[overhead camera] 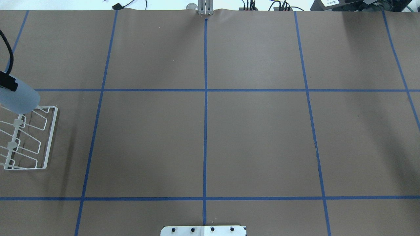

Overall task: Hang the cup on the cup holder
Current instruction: 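Lower the held cup with the left gripper down onto the white wire rack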

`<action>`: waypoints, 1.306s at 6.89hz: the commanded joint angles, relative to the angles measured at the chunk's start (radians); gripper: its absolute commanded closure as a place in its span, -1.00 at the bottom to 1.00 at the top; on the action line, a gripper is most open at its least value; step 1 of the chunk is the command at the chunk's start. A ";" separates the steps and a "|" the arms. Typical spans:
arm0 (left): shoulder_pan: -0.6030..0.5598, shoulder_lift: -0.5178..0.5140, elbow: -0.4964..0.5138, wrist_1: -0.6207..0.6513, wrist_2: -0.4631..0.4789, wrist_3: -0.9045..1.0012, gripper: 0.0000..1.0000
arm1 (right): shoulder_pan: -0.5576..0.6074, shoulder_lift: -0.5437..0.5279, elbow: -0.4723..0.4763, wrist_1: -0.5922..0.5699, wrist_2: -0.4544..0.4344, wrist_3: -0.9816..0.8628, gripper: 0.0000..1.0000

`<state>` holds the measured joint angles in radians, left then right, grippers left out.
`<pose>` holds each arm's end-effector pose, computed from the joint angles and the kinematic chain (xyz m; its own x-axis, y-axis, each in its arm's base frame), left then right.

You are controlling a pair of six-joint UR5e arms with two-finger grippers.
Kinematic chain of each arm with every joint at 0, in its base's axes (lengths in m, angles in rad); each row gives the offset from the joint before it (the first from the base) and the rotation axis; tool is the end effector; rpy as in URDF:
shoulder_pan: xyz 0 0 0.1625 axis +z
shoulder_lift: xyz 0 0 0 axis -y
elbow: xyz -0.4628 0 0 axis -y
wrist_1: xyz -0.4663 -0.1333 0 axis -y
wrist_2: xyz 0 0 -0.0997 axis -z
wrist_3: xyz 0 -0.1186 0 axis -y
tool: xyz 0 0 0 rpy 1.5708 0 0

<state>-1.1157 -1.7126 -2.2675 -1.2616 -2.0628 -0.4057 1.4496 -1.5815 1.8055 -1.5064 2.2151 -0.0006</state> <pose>0.1574 -0.4974 0.3138 0.7808 0.2468 -0.5739 -0.0775 0.9498 0.3030 -0.0076 -0.5756 0.5842 0.7729 -0.2668 0.5757 0.1164 0.9515 0.2848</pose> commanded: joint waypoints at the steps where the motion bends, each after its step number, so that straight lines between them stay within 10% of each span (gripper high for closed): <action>1: -0.055 -0.012 0.129 -0.112 -0.008 0.083 1.00 | 0.000 0.000 -0.002 0.000 0.000 0.004 -1.00; 9: -0.061 0.042 0.221 -0.225 -0.103 0.114 1.00 | 0.000 0.000 0.002 0.000 -0.002 0.007 -1.00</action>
<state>-1.1768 -1.6773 -2.0550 -1.4813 -2.1637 -0.2984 1.4496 -1.5814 1.8068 -1.5064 2.2135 0.0054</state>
